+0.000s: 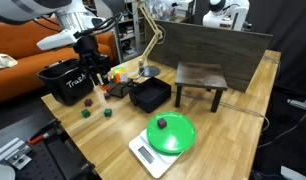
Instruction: Move the Rubik's cube to the left side of the table
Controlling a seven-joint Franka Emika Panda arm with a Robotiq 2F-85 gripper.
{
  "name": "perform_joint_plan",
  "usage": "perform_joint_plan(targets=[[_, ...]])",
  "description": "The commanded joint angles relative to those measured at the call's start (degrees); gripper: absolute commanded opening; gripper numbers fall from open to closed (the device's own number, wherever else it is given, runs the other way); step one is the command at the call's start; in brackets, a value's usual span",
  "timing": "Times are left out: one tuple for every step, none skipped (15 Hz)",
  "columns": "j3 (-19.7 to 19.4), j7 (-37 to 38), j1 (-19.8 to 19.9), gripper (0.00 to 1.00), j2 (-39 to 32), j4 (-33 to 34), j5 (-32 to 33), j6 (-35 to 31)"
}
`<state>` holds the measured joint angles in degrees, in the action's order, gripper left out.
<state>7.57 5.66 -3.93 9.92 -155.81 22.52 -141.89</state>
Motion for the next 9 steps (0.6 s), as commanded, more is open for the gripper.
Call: perform_joint_plan(targets=[[2.01,0.31,-0.11,0.17,-3.61,3.91,6.06,0.58],[2.41,0.07,-0.42,0.17,-4.68,4.86,7.6,0.41],[2.78,-0.1,-0.84,0.17,-6.4,6.01,9.05,0.13],[3.01,-0.4,-1.35,0.17,-8.19,7.17,10.06,-0.11],[3.09,-0.61,-1.9,0.17,-9.88,8.1,10.97,-0.33],[3.01,-0.91,-2.55,0.17,-11.7,9.01,11.72,-0.45],[2.85,-0.82,-3.21,0.17,-13.44,9.83,12.46,-0.51],[2.66,-0.96,-3.82,0.17,-15.11,10.36,12.69,-0.84],[2.42,-0.87,-4.33,0.17,-16.66,10.85,12.96,-1.0]])
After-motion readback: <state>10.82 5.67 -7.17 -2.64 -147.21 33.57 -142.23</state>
